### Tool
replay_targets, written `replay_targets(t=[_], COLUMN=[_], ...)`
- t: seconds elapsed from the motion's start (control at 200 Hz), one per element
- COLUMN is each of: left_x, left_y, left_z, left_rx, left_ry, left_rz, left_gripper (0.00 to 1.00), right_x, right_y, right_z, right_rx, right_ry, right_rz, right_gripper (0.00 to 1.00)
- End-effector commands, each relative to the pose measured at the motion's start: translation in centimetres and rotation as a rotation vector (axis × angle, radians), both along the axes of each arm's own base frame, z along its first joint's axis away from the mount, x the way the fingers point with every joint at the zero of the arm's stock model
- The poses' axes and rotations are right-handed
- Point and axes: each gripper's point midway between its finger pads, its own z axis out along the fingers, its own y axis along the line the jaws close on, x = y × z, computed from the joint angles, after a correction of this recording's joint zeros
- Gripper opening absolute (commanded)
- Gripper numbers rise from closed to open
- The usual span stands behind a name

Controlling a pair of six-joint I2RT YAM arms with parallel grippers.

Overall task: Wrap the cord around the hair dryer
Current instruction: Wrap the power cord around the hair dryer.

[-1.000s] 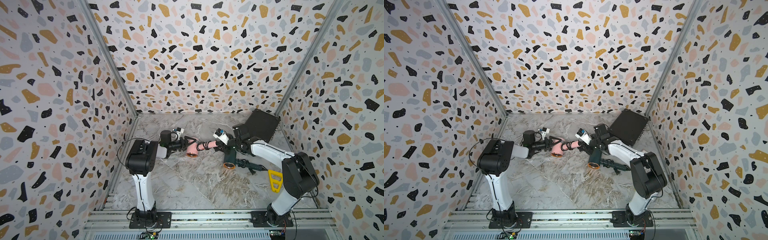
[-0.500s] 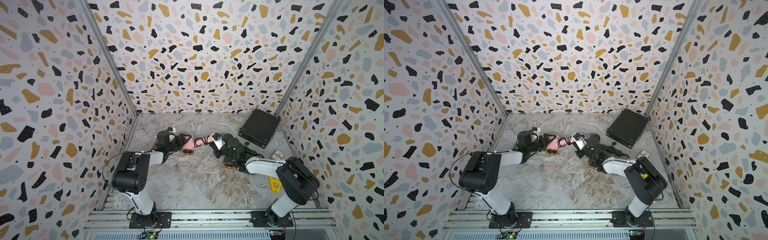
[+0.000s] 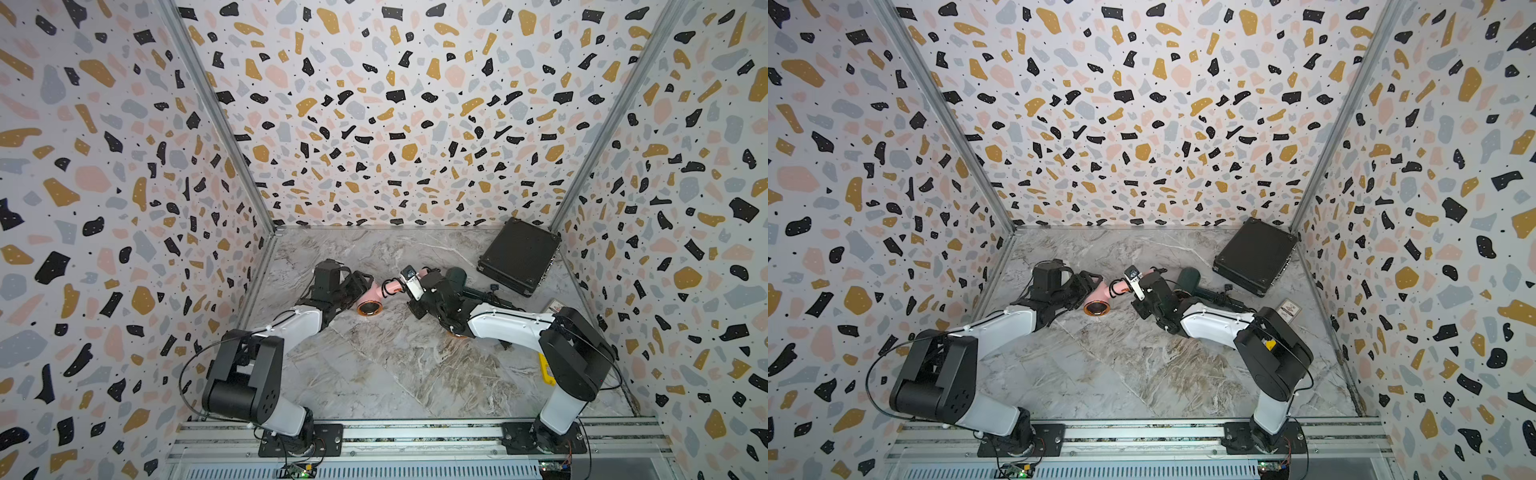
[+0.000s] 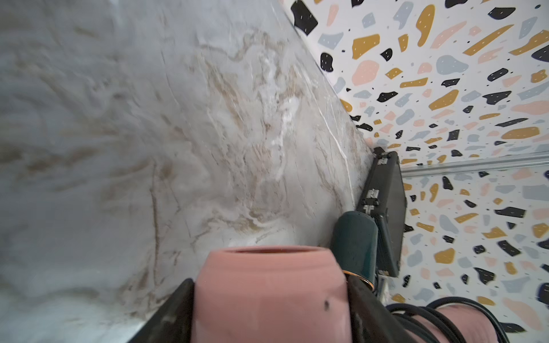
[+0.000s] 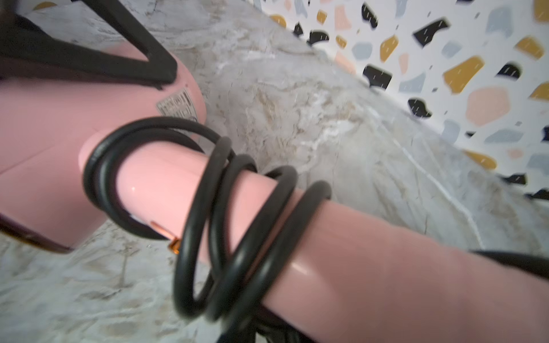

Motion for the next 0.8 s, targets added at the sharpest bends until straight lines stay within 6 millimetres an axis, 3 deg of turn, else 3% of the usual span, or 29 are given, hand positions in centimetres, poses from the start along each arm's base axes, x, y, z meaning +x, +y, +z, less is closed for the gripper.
replay_targets(t=[0.0,0.29,0.606,0.796], left_x=[0.4,-0.1,1.5,3.3], left_y=[2.2,2.6,1.6,-1.0], left_z=[0.5,-0.7,-3.9,-5.0], left_rx=[0.242,0.467,0.64,0.668], left_ry=[-0.035,-0.028,0.059,0.087], left_rz=[0.049,0.059,-0.077,-0.258], left_gripper=[0.0,0.0,0.0,0.0], right_x=[-2.4,-3.3,0.4,2.3], right_y=[0.1,2.2,2.4,1.6], right_z=[-0.3,-1.2,-4.3,-4.9], right_rx=[-0.039,-0.016,0.012,0.008], right_ry=[0.222,0.454,0.628,0.671], right_rz=[-0.021,-0.003,-0.167,-0.284], right_gripper=[0.0,0.0,0.0,0.0])
